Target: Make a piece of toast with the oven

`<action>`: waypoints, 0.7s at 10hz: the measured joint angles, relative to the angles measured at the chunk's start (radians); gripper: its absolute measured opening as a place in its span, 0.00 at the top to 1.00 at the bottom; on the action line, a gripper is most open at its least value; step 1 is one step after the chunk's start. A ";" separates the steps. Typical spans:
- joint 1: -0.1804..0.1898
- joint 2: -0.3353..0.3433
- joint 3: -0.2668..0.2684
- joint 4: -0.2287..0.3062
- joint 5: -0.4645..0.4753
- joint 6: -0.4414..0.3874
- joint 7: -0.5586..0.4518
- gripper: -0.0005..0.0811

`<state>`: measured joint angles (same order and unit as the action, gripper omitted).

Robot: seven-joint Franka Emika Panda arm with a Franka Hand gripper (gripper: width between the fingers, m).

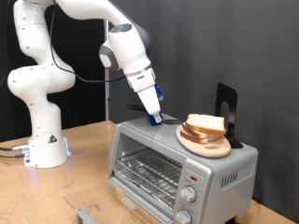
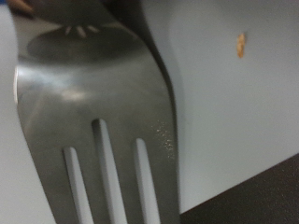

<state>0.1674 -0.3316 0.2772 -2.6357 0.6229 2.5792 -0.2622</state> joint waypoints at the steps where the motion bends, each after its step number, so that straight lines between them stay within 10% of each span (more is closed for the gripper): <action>1: 0.000 0.000 0.002 0.000 -0.002 -0.007 0.001 0.16; 7: 0.000 0.000 0.011 -0.002 -0.004 -0.024 0.000 0.16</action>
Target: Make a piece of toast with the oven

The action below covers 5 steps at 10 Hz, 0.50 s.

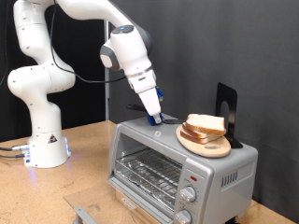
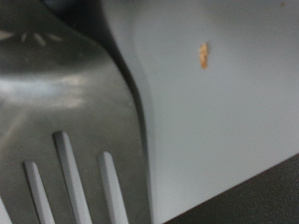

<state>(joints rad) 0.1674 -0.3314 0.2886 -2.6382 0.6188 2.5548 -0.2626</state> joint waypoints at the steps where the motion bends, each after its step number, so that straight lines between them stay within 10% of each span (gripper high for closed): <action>1: 0.000 0.000 0.001 0.000 0.000 0.000 -0.002 0.16; 4: 0.000 0.000 0.006 -0.004 0.000 -0.003 -0.008 0.40; 5: 0.000 -0.001 0.006 -0.004 0.000 -0.004 -0.011 0.63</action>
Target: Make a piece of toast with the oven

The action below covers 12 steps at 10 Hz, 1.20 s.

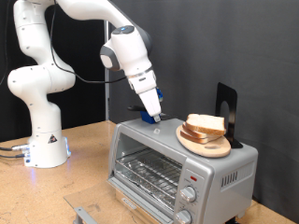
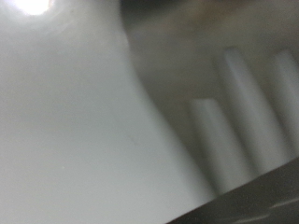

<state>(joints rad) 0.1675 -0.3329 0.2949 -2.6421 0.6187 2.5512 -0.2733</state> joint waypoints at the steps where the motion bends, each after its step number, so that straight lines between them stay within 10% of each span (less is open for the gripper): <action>1: 0.000 -0.005 0.000 0.000 0.000 -0.002 0.000 0.63; 11: -0.043 0.023 0.000 0.028 -0.007 0.007 0.064 0.70; 12: -0.061 0.044 0.000 0.047 -0.025 0.011 0.088 0.46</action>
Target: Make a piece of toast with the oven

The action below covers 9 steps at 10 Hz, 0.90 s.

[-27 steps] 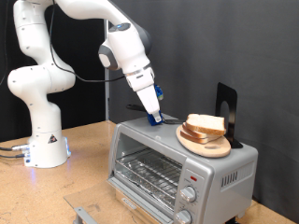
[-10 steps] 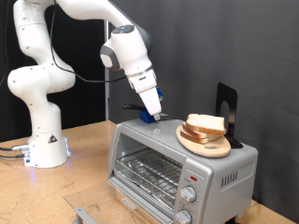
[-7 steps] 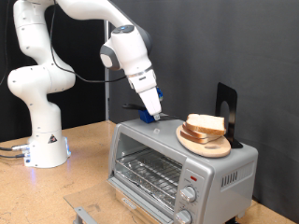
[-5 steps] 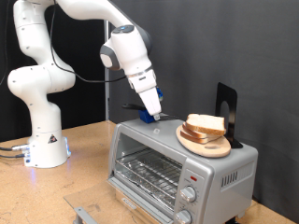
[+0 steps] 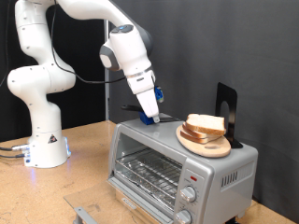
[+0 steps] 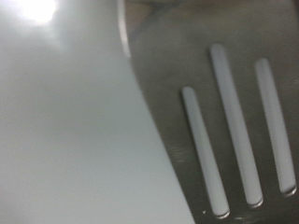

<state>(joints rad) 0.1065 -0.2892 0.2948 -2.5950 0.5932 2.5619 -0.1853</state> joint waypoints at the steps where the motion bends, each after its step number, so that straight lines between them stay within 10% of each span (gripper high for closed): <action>1: -0.016 0.023 0.000 0.020 -0.015 0.000 0.013 0.46; 2: -0.025 0.044 -0.002 0.037 -0.018 0.000 0.010 0.25; 9: 0.003 -0.018 -0.021 0.076 0.120 -0.179 -0.194 0.16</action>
<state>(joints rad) 0.1098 -0.3070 0.2741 -2.5191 0.7136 2.3832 -0.3792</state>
